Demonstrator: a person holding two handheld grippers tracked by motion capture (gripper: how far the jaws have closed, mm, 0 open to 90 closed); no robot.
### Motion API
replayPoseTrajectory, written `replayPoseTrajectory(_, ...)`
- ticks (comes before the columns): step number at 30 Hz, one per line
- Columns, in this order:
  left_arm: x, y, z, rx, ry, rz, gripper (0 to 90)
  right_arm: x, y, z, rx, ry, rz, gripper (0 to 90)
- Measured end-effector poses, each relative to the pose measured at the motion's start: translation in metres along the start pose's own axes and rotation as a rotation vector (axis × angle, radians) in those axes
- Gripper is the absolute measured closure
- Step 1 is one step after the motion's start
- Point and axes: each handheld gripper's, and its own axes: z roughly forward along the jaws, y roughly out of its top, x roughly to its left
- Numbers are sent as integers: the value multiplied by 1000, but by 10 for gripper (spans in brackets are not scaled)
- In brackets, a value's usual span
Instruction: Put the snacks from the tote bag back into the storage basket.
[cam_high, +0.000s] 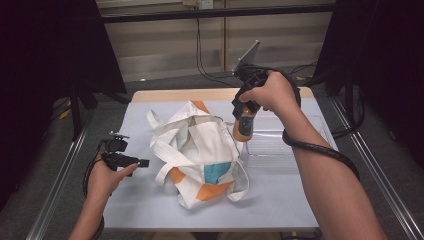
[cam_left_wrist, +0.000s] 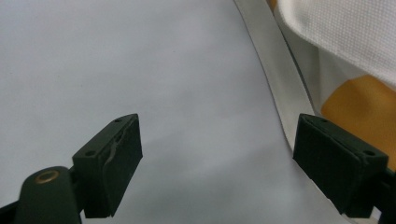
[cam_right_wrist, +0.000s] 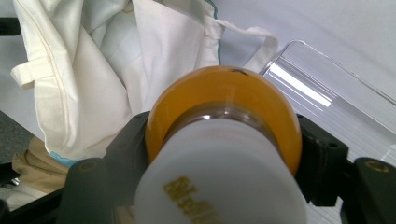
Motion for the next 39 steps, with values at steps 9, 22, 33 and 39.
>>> replayPoseTrajectory(9,-1,0,1,-13,13,-1,151,-8,-6,0,4,-6,21,305)
replayPoseTrajectory(22,-2,1,2,-3,9,8,150,-15,-12,1,2,-16,35,305)
replayPoseTrajectory(33,-2,0,1,-7,8,4,150,-21,-17,4,4,-16,50,305)
replayPoseTrajectory(39,-1,0,1,-3,6,4,150,-26,-22,4,4,-13,69,305)
